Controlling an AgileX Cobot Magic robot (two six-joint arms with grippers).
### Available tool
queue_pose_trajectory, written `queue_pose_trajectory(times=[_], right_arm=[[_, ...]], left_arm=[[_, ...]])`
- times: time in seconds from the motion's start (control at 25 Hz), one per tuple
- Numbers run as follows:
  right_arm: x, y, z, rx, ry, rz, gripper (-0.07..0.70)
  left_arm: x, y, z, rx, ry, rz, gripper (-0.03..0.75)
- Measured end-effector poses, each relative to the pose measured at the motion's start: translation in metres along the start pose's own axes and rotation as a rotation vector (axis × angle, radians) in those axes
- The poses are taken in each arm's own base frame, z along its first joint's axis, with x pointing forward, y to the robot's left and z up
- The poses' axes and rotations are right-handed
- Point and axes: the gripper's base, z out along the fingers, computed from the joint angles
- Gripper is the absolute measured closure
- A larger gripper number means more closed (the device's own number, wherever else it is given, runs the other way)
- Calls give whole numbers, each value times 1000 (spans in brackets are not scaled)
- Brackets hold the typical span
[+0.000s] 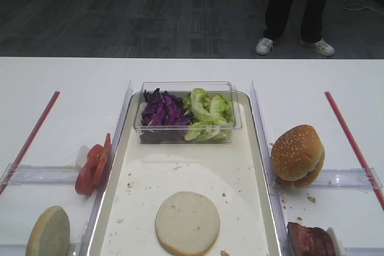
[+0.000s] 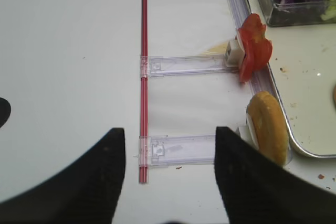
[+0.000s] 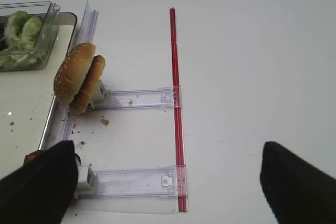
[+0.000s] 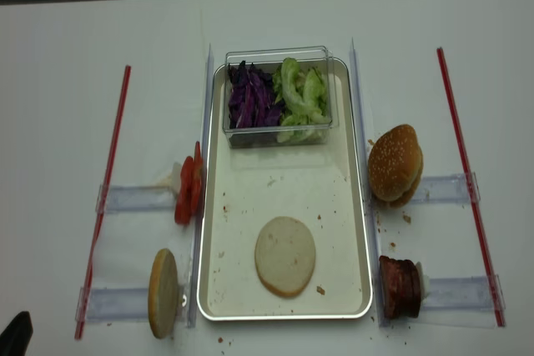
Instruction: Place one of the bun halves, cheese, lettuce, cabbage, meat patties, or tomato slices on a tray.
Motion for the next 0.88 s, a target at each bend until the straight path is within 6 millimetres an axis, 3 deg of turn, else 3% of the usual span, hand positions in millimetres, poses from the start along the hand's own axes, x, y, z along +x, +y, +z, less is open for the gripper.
queue_pose_trajectory(times=[0.88], right_arm=[[0, 0, 0, 0, 0, 0, -61]], left_arm=[[1, 1, -1, -16, -5, -37, 351]])
